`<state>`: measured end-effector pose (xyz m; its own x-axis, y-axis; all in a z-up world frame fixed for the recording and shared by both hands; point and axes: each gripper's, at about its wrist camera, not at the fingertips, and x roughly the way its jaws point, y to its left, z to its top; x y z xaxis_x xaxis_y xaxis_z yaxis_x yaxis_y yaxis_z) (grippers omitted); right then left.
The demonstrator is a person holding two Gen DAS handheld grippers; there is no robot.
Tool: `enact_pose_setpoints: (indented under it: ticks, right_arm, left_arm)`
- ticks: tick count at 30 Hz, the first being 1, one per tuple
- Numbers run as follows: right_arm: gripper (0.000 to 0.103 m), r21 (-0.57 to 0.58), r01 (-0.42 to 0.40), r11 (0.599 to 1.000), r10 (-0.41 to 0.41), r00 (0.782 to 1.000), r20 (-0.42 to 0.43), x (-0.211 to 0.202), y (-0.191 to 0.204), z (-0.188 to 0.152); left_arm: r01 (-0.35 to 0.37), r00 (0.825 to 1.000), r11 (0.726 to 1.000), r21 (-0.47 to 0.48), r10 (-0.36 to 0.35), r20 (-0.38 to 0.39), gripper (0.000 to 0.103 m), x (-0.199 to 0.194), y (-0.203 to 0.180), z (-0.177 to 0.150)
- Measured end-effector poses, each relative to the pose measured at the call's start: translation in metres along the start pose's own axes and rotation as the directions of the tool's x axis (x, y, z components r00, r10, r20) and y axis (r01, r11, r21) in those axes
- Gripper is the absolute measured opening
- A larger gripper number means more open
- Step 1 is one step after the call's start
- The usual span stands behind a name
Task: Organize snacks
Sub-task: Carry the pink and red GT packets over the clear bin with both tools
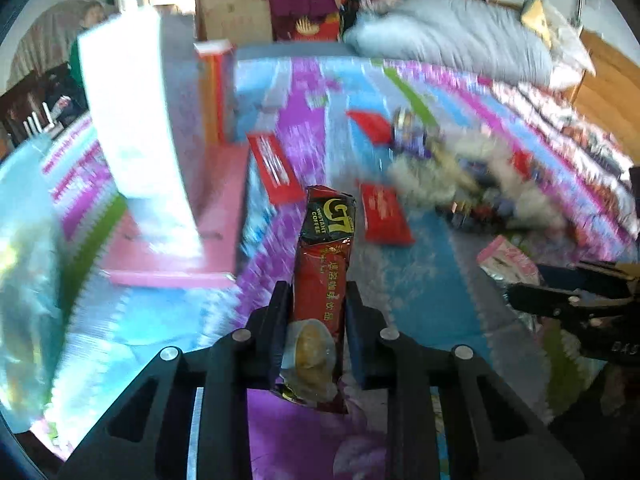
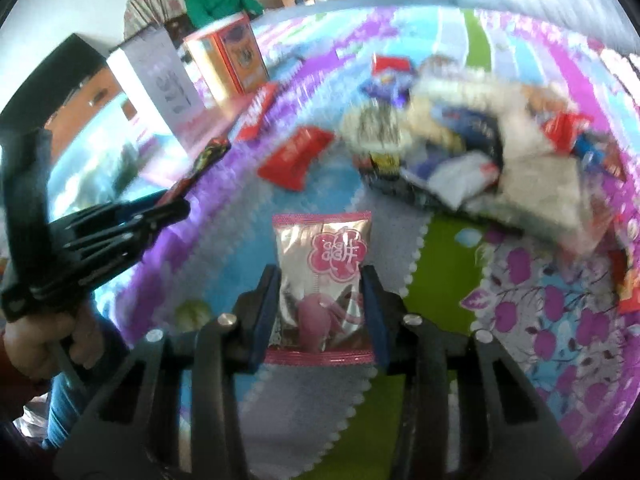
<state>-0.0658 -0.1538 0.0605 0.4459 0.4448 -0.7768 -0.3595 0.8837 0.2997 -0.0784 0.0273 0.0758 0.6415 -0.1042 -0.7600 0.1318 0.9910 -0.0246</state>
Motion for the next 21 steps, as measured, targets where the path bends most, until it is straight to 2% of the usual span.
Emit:
enact_pose_setpoints:
  ticks: [3, 6, 8, 11, 14, 16, 21]
  right_arm:
    - [0.041, -0.023, -0.001, 1.0, 0.002, 0.999, 0.049, -0.02, 0.016, 0.012]
    - [0.041, -0.056, -0.006, 0.998, 0.012, 0.995, 0.103, -0.041, 0.037, 0.028]
    - [0.041, -0.078, -0.021, 0.997, 0.033, 0.989, 0.145, -0.056, 0.054, 0.042]
    - [0.041, -0.133, -0.045, 0.99, 0.07, 0.979, 0.191, -0.072, 0.086, 0.069]
    - [0.041, -0.204, -0.064, 0.977, 0.111, 0.967, 0.23, -0.081, 0.124, 0.099]
    - [0.041, -0.243, -0.088, 0.966, 0.149, 0.958, 0.244, -0.082, 0.15, 0.118]
    - [0.041, -0.334, -0.166, 0.928, 0.248, 0.944, 0.219, -0.07, 0.219, 0.155]
  left_arm:
    - [-0.027, 0.996, 1.0, -0.016, 0.028, 0.079, 0.026, -0.038, 0.009, 0.012]
    - [-0.064, 0.984, 0.997, -0.045, 0.071, 0.164, 0.026, -0.081, 0.025, 0.023]
    - [-0.091, 0.97, 0.993, -0.076, 0.106, 0.217, 0.026, -0.108, 0.04, 0.031]
    - [-0.162, 0.94, 0.977, -0.138, 0.195, 0.279, 0.026, -0.143, 0.072, 0.04]
    - [-0.24, 0.909, 0.946, -0.217, 0.297, 0.292, 0.026, -0.165, 0.111, 0.044]
    - [-0.284, 0.892, 0.917, -0.28, 0.36, 0.274, 0.026, -0.175, 0.141, 0.044]
    - [-0.36, 0.852, 0.848, -0.388, 0.469, 0.234, 0.026, -0.189, 0.198, 0.032]
